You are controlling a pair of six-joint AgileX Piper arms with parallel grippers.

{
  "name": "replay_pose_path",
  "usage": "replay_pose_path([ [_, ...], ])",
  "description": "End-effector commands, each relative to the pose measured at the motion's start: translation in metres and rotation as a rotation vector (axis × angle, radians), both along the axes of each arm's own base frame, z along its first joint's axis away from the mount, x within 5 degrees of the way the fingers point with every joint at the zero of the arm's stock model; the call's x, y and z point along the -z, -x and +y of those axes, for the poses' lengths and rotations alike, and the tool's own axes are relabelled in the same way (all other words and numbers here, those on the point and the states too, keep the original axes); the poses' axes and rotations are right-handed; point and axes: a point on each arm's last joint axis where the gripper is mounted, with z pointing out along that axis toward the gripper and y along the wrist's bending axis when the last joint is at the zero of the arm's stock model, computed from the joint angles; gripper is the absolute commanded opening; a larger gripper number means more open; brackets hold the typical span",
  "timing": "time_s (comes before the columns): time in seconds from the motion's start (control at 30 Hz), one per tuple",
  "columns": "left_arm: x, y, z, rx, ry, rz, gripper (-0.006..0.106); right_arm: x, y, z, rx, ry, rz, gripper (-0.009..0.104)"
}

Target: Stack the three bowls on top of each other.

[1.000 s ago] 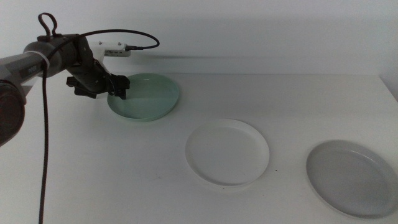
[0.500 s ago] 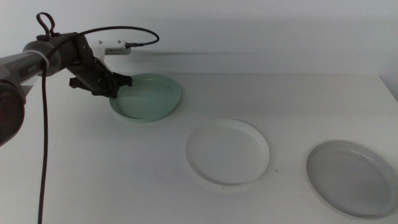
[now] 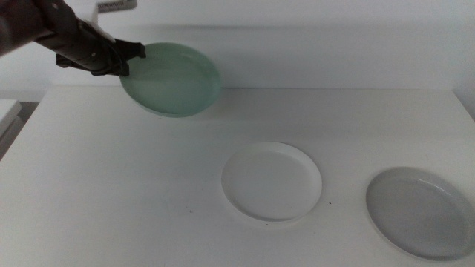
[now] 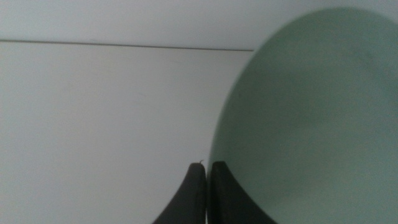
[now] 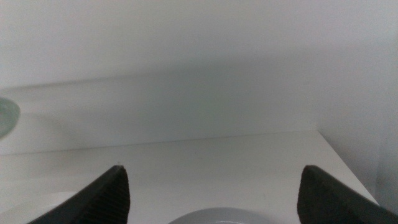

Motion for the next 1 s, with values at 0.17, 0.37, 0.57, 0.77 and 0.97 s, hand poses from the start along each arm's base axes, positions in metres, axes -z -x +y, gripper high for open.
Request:
replay_pose_path([
  [0.17,-0.045,0.078,-0.058,0.086,0.1,-0.039,-0.002,-0.003,0.0,0.0,0.007,0.013,-0.012,0.093],
  [0.37,-0.034,0.103,-0.116,0.202,0.131,0.032,-0.002,-0.003,0.0,0.0,0.007,0.013,-0.012,0.093],
  [0.57,-0.009,0.111,-0.157,0.274,0.132,0.105,-0.002,-0.003,0.0,0.0,0.007,0.013,-0.012,0.093],
  [0.77,0.023,0.108,-0.174,0.3,0.102,0.182,-0.002,-0.003,0.0,0.0,0.007,0.013,-0.012,0.093],
  [0.97,0.05,0.099,-0.177,0.3,0.062,0.217,-0.002,-0.003,0.0,0.0,0.007,0.013,-0.012,0.093],
])
